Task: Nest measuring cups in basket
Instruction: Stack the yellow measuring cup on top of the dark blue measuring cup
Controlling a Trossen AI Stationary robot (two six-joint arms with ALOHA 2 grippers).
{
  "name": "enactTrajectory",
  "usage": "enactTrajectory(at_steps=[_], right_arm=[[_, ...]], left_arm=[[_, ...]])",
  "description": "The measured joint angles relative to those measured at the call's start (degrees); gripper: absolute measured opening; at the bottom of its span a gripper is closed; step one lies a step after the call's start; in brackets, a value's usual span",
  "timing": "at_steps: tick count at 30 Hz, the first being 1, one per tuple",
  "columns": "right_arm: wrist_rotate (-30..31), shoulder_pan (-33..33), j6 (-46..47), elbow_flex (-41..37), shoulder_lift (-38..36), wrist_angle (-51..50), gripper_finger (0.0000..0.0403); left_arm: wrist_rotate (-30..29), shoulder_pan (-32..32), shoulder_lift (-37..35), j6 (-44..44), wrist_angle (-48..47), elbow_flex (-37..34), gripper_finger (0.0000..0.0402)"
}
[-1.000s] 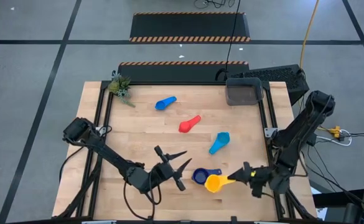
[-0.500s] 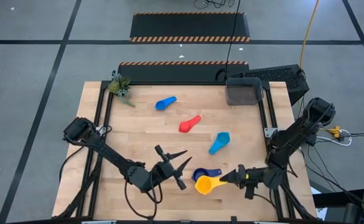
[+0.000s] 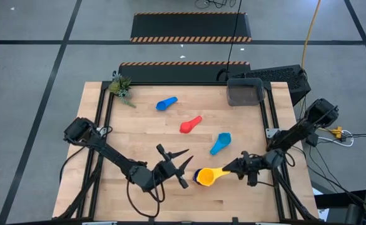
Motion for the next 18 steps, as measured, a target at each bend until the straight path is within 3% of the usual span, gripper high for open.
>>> enactTrajectory(at_steps=[7,18], right_arm=[[-3.58,-2.07,3.19,0.05,3.50,0.02,0.0000],[-2.93,-2.91,1.66,0.05,12.85,9.04,0.0000]], left_arm=[[0.77,0.99,0.00,-2.27,-2.96,0.00,0.0131],[3.24,1.65,0.00,-4.81,-5.19,0.00,0.0131]])
